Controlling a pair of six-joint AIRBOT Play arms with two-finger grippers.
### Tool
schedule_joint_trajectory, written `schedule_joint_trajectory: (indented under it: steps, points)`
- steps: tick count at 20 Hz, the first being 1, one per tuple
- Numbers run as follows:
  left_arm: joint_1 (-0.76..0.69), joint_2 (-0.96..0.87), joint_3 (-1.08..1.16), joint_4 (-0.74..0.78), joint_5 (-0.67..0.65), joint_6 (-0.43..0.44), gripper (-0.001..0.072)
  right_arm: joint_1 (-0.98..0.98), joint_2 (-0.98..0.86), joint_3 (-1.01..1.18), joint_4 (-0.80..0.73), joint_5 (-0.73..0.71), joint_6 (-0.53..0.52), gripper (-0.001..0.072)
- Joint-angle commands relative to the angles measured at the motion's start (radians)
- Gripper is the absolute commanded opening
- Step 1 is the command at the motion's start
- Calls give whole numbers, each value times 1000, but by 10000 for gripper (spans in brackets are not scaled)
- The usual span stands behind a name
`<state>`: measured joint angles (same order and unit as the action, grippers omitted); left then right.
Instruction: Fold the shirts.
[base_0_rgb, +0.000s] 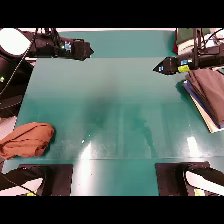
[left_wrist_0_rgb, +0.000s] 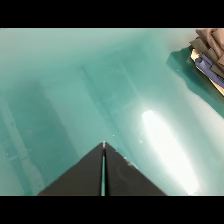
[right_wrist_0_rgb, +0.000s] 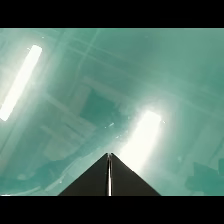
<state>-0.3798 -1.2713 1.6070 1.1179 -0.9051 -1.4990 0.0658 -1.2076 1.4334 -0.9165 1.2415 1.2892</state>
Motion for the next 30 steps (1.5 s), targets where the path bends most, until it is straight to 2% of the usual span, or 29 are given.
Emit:
schedule_joint_trajectory:
  steps: [1, 11, 14, 17, 20, 23, 26, 28, 30]
  points:
    - [0, 0, 0, 0, 0, 0, 29, 2, -1, 1, 1, 0, 0, 22]
    - [0, 0, 0, 0, 8, -1, 29, 2, -1, 1, 1, 33, 0, 22]
    - [1, 0, 0, -3, 143, 0, 29, 1, -1, 1, 1, 45, 0, 21]
    - [1, 4, 1, 0, 164, 1, 29, 2, -1, 1, 1, 46, 0, 21]
    - [34, 25, 1, 16, 42, 14, 29, 2, -1, 1, 1, 46, 0, 21]
    - [138, 98, 0, 84, -200, 11, 28, 2, -1, 1, 1, 60, 0, 21]
    - [216, 212, -60, 312, -475, -14, 28, 2, -1, 1, 1, 71, 0, 21]
    - [233, 313, -187, 489, -553, -45, 28, 2, -1, 1, 1, 70, 0, 21]
    - [233, 403, -352, 634, -570, -102, 29, 2, -1, 1, 1, 70, 0, 21]
